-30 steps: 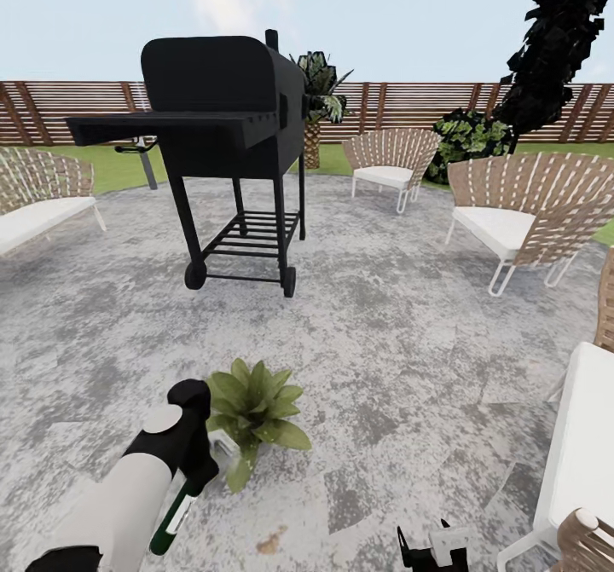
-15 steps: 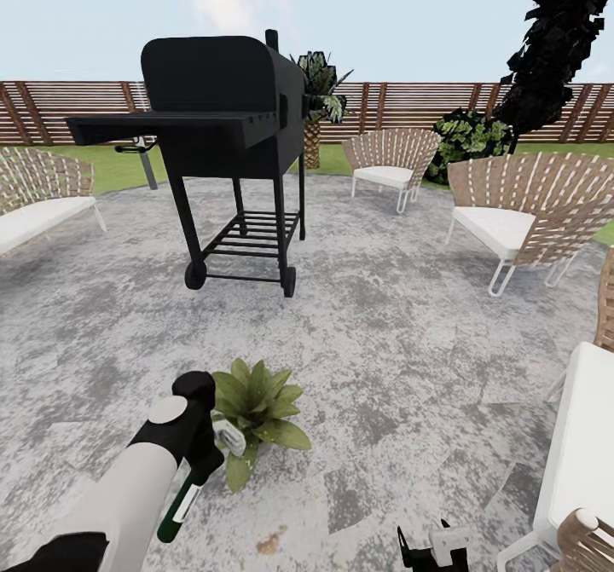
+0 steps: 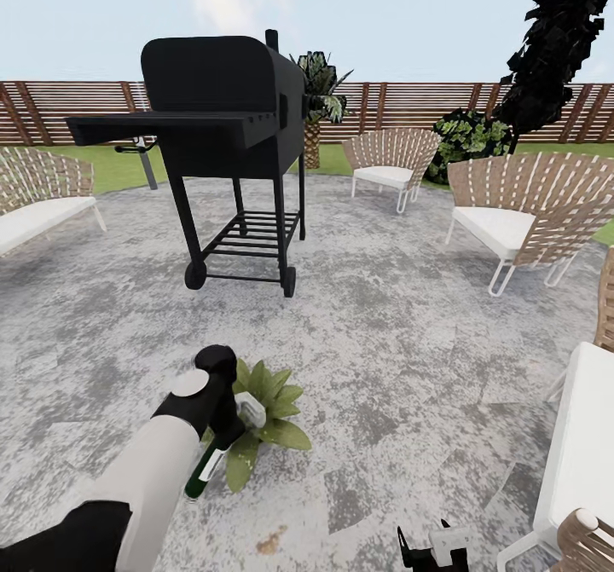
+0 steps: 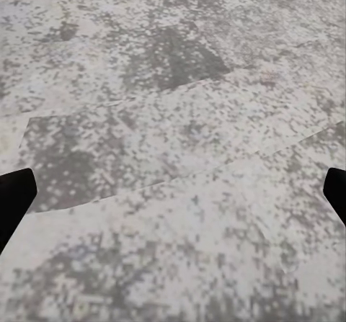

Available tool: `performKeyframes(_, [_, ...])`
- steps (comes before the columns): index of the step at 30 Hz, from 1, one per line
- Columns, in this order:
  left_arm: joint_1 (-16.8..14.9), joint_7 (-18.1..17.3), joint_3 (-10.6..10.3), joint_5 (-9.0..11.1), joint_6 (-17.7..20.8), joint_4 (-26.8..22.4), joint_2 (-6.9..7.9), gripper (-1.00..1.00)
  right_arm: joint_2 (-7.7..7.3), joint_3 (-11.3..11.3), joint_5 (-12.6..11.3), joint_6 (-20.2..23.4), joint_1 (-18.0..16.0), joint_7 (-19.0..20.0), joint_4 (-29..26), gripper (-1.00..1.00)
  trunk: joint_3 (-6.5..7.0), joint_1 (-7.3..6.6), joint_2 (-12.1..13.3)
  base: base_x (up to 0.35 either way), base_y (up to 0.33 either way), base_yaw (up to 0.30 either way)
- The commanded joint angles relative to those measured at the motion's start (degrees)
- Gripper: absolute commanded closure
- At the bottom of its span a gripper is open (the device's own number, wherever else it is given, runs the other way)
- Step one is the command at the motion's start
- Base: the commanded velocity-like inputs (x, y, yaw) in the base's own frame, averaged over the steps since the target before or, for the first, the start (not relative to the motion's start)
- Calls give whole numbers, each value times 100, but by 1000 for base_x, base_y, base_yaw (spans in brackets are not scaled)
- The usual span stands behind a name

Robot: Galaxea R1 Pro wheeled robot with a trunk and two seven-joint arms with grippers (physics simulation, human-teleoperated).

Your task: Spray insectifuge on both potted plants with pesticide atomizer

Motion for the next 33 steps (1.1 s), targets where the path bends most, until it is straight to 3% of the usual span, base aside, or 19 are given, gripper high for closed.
performKeyframes(1, [-18,-53,-150,-54,73,0,-37,100,-2,52,-49,-14,-2,-17,1,-100,-5,-1,-2,0,0,0])
performKeyframes(6, [-17,-53,-420,-45,68,13,-143,100,-3,52,-47,-14,-2,-17,1,-100,-5,-1,-2,0,0,-1])
performKeyframes(13, [54,-53,-427,-53,28,30,-91,100,-8,52,-46,-14,-2,-17,1,-100,-5,-1,-2,0,0,-196])
performKeyframes(20, [295,-53,-433,-32,52,377,-70,100,-8,52,-45,-14,-2,-21,1,-100,-5,-1,-2,0,0,-12])
performKeyframes(30, [327,-53,-411,-18,153,315,-92,100,-8,52,-45,-14,-2,-17,1,-100,-5,-1,-2,0,0,0])
performKeyframes(33, [327,200,-399,-12,386,308,-99,100,-8,52,-45,-7,-2,-17,1,-100,-5,-1,-2,0,0,0])
